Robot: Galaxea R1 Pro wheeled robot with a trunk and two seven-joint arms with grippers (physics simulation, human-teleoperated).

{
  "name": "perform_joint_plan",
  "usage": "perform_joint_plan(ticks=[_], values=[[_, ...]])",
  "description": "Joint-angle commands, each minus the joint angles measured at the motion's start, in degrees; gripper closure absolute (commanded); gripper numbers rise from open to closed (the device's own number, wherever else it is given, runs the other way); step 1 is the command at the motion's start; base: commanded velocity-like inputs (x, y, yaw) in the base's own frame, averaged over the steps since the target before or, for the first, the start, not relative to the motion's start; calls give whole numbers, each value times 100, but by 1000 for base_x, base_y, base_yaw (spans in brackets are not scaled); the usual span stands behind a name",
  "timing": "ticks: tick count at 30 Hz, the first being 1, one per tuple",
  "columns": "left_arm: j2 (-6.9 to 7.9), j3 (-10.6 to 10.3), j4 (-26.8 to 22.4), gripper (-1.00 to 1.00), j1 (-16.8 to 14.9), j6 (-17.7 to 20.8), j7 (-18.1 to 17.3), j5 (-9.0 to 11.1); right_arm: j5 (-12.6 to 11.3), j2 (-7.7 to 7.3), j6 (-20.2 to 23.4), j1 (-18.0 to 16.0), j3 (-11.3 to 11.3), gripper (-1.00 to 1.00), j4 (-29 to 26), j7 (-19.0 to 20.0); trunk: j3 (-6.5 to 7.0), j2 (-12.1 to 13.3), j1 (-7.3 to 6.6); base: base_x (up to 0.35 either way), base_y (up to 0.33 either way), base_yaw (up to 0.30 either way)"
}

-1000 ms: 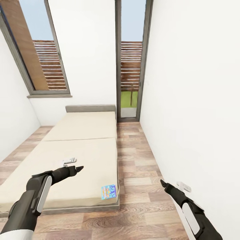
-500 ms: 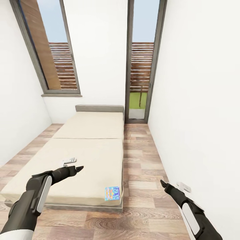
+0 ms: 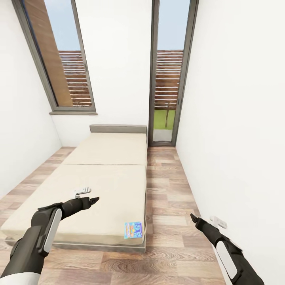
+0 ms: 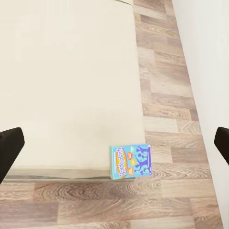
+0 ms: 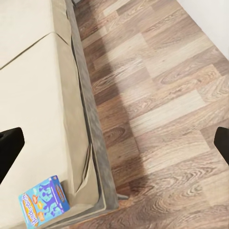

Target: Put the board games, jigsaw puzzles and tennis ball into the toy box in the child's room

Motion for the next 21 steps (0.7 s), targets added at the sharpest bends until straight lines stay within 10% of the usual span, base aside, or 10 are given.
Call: perform_joint_plan(ticks=[1, 21], values=[[0, 7, -4, -100, -6, 47, 12, 57, -43, 2, 40, -4, -16, -100, -6, 24, -13, -12, 4, 64, -62, 1], [0, 7, -4, -100, -6, 47, 8, 57, -50, 2, 36, -4, -16, -100, -6, 30, -13, -12, 4, 15, -26, 0]])
